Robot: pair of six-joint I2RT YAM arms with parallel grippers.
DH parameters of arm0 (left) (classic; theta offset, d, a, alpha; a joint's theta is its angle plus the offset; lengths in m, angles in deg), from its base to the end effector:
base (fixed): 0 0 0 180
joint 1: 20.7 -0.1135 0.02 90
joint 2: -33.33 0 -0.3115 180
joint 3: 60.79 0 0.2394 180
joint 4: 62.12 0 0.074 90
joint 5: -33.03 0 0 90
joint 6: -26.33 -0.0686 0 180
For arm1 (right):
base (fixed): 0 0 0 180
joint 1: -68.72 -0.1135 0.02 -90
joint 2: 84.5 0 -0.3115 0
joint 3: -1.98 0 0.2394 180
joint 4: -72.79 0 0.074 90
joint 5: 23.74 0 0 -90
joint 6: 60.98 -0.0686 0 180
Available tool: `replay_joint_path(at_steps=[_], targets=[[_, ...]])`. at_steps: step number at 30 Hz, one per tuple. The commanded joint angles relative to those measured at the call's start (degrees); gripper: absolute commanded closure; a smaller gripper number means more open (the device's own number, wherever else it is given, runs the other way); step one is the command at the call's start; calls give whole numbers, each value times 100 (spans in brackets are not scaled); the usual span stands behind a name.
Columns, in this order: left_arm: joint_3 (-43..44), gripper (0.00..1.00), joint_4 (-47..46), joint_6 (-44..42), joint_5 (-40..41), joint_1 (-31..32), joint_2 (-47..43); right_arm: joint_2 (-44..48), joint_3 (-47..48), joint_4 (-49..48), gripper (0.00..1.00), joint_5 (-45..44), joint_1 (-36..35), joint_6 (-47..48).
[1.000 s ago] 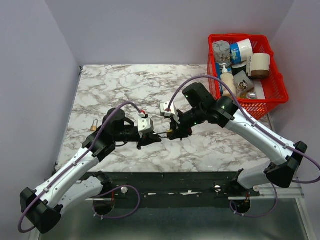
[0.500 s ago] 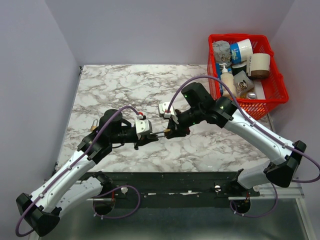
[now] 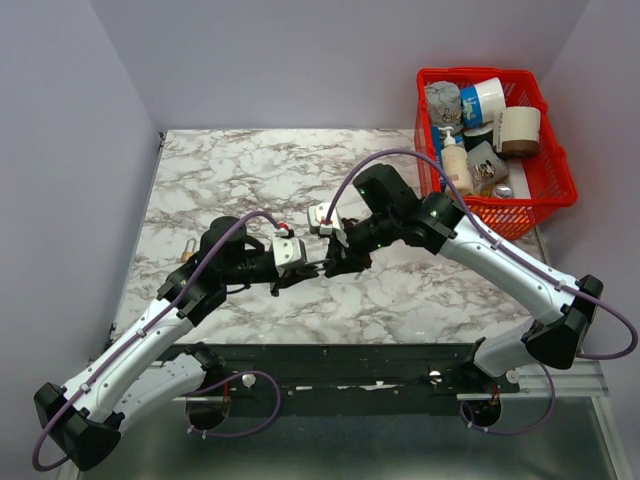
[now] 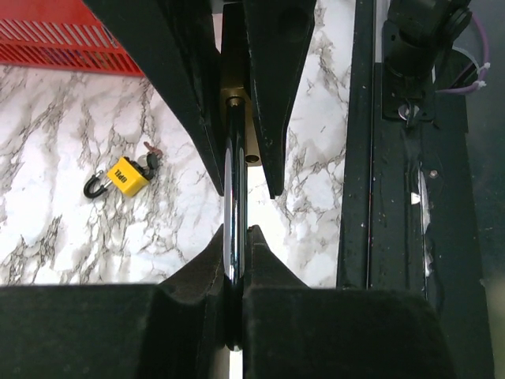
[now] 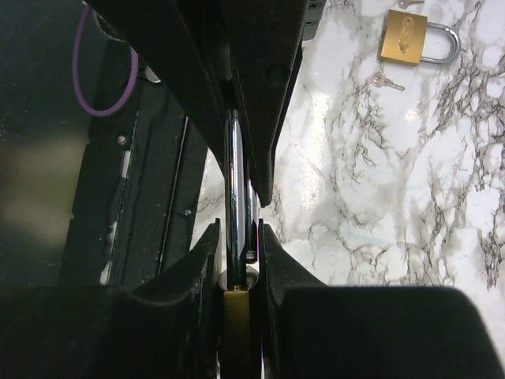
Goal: Lock with the key
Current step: Lock the lock.
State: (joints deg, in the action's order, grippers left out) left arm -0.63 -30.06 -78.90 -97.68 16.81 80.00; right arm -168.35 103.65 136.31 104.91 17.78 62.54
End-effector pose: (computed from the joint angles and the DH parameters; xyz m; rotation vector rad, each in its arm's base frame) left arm 0.0985 -0.1320 0.3558 1.2674 1.4424 -0.9330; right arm 0.1581 0.2628 0.4052 -1.7998 1.4914 0.9448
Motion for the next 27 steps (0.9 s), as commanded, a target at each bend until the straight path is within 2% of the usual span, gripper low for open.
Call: replay_joint_path(at_steps=[1,4,6,12,15,19,27], targets=[[304,100,-858,-60,-34,-60,-106,-87,161,-182,82,125,-101,-20],[322,100,-726,-95,-95,-165,-115,27,127,-182,32,11,-92,-21],[313,100,-630,-147,-121,-210,-167,97,74,-173,25,-77,-92,-38],[313,100,-340,-375,-288,-350,-299,194,3,143,27,-227,84,85],[348,100,-260,-394,-341,-350,-308,159,21,222,33,-279,145,128],[366,100,-163,-525,-385,-359,-308,150,38,249,47,-315,216,190],[427,100,30,-640,-517,-359,-247,132,82,424,57,-376,312,322]])
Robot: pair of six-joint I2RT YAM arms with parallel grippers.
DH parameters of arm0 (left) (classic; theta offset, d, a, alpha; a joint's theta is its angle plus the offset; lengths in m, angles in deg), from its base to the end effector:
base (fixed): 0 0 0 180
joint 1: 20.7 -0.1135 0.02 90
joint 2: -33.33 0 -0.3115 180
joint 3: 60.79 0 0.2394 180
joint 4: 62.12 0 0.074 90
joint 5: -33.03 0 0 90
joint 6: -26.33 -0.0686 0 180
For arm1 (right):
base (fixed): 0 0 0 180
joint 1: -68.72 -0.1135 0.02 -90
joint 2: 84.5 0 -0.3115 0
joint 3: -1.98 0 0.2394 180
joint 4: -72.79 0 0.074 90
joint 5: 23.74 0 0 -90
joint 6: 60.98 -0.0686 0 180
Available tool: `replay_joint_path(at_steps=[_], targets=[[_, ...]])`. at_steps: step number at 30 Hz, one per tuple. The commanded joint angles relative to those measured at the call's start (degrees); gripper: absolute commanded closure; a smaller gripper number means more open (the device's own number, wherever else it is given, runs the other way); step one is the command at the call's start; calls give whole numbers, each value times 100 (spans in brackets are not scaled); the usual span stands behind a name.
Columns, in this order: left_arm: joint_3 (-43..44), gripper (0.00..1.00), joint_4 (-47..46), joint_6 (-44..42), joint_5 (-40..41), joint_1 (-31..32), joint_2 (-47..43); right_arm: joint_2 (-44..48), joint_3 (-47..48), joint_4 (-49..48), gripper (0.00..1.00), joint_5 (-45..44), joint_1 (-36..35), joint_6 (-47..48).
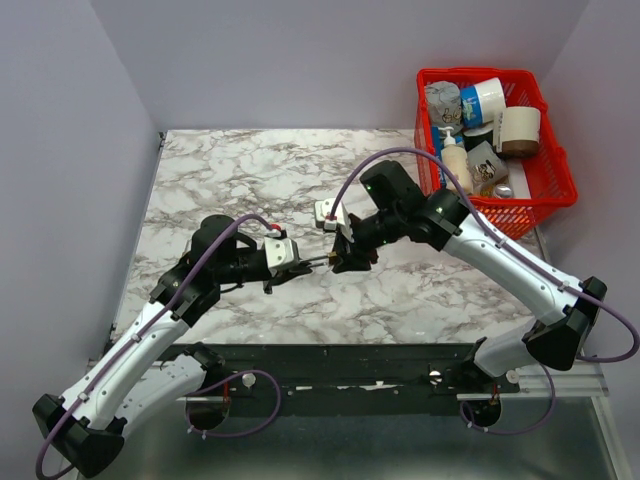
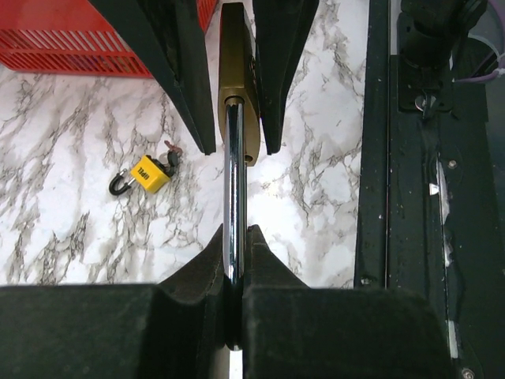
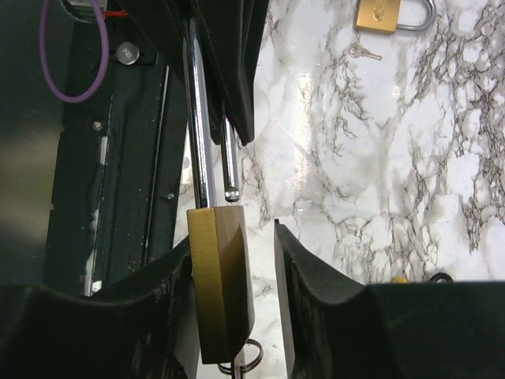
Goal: Lock with the key
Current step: Lock the lock.
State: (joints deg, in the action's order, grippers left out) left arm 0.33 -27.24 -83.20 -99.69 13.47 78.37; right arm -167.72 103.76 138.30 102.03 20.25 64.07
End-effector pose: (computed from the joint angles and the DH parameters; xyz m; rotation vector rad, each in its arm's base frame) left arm 0.0961 -0.1215 0.3601 1.2846 1.4023 -0.8774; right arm 0.1680 0.2502 0.4043 -1.7764 1.5435 0.8558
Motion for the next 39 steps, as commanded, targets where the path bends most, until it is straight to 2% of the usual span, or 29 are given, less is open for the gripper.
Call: replay_joint_path(at_steps=[1,3,6,7,8,10,11,12,14,20,32,34,35,39], targets=[[331,100,-260,-200,-307,-33,-83,78,71,235,58,-88,66,186],[322,100,-278,-192,-316,-34,-74,95,37,235,62,-96,74,222],[331,100,-296,-183,-333,-34,-21,78,45,226,76,-70,74,239],[349,100,-287,-174,-334,-34,5,69,80,226,94,-27,74,231],[366,98,-270,-139,-307,-42,23,52,98,226,99,9,83,222],[445,79,-243,97,-237,-34,75,60,133,208,99,105,74,187],[454,57,-252,212,-176,-51,67,78,116,156,99,123,74,143],[446,51,-243,282,-193,-86,6,130,89,121,99,149,74,99],[349,47,-269,388,-167,-130,-135,174,10,-2,99,237,118,2],[155,54,-234,432,-140,-280,-566,306,-87,-196,99,396,206,-174],[173,54,-120,336,-34,-341,-426,377,-60,-363,99,738,197,-314],[182,59,-164,327,-96,-376,-399,385,-60,-354,99,739,206,-314],[182,67,-181,336,-148,-385,-399,386,-60,-354,99,730,206,-314],[208,82,11,266,-386,-394,-329,412,-78,-389,99,712,206,-306]])
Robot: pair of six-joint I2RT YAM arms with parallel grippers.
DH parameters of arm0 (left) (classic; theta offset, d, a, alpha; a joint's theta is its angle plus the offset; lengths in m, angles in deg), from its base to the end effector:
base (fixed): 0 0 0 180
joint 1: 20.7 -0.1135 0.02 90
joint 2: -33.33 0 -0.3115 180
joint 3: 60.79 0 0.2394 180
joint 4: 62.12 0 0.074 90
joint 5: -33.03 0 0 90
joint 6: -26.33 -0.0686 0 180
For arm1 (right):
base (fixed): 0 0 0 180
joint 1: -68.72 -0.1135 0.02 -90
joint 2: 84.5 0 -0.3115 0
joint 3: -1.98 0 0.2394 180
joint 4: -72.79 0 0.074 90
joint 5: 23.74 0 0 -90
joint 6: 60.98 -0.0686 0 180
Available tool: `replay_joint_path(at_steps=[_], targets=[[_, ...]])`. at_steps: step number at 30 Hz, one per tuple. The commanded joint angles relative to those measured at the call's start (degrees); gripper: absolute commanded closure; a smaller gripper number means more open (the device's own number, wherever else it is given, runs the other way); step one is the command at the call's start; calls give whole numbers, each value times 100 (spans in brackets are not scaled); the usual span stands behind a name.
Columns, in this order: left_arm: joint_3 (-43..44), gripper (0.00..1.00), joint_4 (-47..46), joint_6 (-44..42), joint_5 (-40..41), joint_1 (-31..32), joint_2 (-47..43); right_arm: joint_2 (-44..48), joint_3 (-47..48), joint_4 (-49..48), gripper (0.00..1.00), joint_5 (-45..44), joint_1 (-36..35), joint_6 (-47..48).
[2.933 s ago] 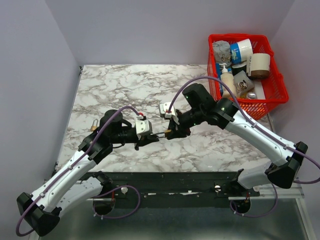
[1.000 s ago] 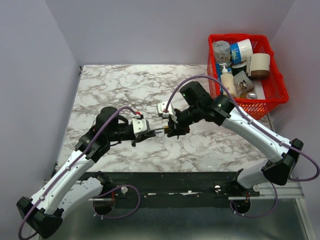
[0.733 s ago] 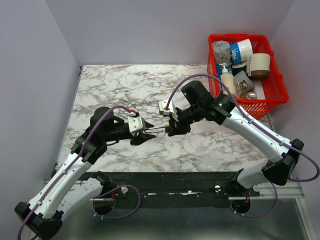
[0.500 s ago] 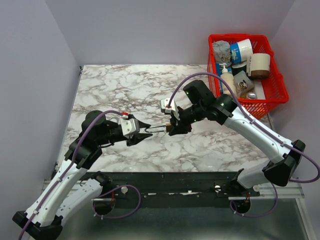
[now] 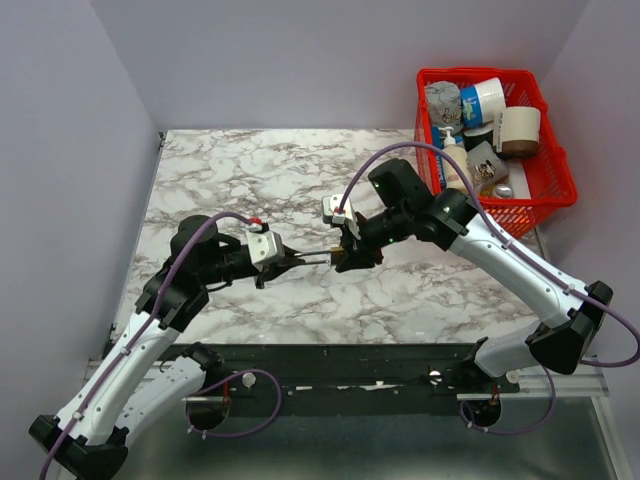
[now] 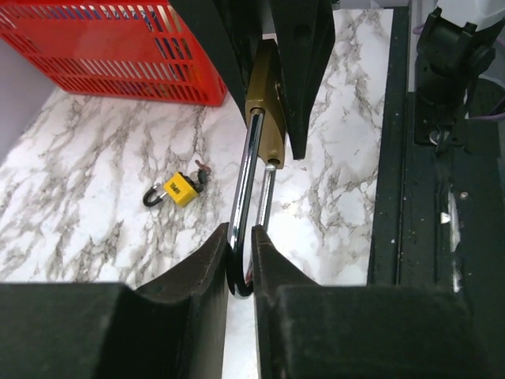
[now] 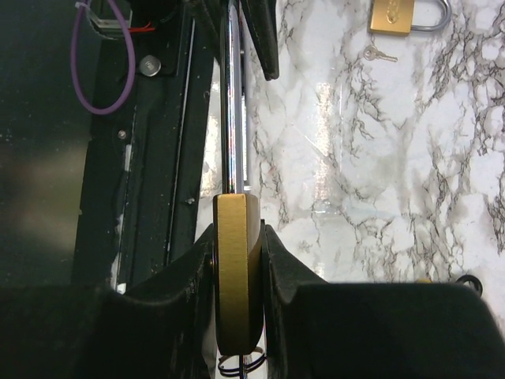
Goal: Lock with the key
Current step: Lock the lock.
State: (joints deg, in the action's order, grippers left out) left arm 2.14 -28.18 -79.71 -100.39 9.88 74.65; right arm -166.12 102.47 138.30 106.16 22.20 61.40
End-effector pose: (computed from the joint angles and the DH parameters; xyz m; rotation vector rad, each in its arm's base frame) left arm 0.0876 -0.1065 0.3809 1.1864 1.3609 -0.8542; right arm 0.1663 0.2393 0.4070 -1.7269 1.5735 0.9461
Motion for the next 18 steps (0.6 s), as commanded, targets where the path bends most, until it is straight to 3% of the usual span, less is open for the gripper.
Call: replay_joint_path(at_steps=[1,5,18], targets=[[44,85,132,-110,-351,-35,51,252,51,-407,99,299,3,-39],[71,100,124,-41,-474,-35,113,296,16,-521,99,255,12,-48],[97,100,-606,908,-650,-35,579,165,95,-952,99,483,12,-276]])
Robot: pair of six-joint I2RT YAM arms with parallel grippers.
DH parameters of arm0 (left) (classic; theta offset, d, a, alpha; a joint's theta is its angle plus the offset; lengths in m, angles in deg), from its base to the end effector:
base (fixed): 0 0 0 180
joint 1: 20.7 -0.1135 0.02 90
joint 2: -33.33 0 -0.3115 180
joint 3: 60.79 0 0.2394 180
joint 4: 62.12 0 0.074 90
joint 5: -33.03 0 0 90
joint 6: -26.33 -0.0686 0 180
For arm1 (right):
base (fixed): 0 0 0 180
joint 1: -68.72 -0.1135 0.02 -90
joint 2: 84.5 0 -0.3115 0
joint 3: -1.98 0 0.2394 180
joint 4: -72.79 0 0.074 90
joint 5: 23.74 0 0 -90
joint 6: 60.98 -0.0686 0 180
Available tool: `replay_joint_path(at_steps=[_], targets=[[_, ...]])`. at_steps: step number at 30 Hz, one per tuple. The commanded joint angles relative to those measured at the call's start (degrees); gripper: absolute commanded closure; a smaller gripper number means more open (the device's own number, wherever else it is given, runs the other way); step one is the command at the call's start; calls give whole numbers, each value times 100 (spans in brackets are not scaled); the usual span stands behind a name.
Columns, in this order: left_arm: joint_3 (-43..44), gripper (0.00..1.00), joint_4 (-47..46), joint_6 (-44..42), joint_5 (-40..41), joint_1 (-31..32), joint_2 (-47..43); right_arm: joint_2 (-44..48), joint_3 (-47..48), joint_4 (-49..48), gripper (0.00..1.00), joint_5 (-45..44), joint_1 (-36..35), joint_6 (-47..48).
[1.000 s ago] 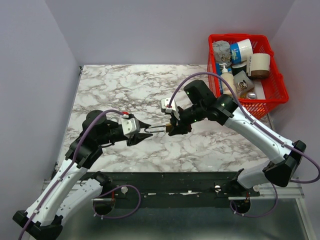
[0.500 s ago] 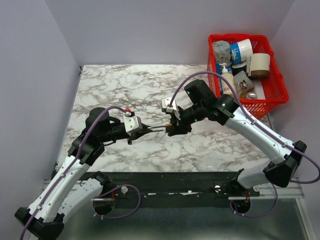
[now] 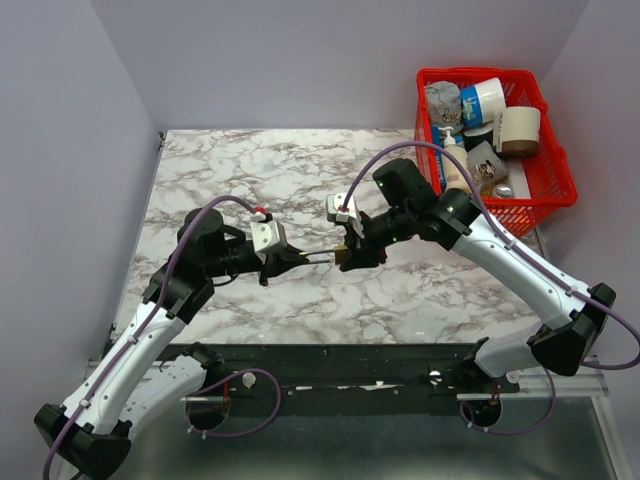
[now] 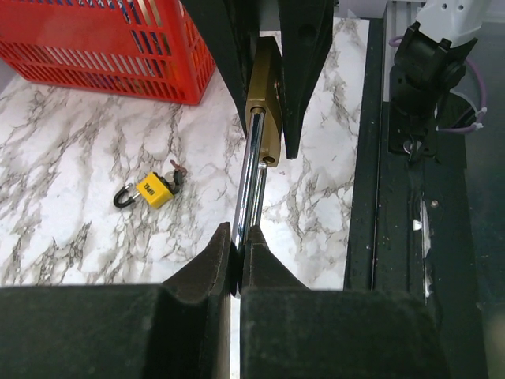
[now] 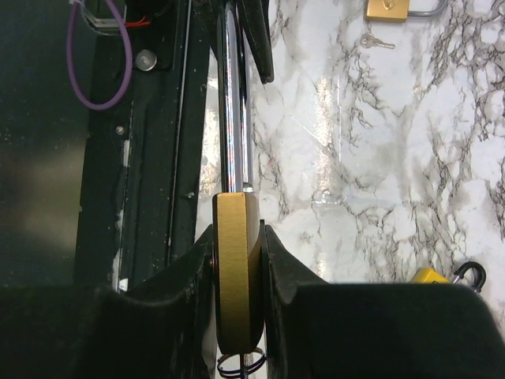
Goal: Lock with the key
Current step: Lock the lock.
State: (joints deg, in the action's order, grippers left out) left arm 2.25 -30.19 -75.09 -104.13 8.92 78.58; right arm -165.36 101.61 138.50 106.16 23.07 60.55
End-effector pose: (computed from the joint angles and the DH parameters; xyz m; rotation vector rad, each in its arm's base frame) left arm 0.1017 -0.1157 0.3784 1.1665 1.4249 -0.9663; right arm 0.1668 0.2336 0.4056 -1.7047 1.6042 0.9471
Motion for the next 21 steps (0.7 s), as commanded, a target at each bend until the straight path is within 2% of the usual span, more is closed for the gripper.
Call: replay_joint_path(at_steps=[1,17,21], targets=[[69,100,-562,535,-277,61,194,71,189,-1006,99,492,-93,-243],[-204,100,-1714,1510,-294,78,414,-70,286,-1437,99,1195,-164,-613],[-283,100,-2206,1748,-233,280,475,-149,312,-1718,99,1231,-234,-744]])
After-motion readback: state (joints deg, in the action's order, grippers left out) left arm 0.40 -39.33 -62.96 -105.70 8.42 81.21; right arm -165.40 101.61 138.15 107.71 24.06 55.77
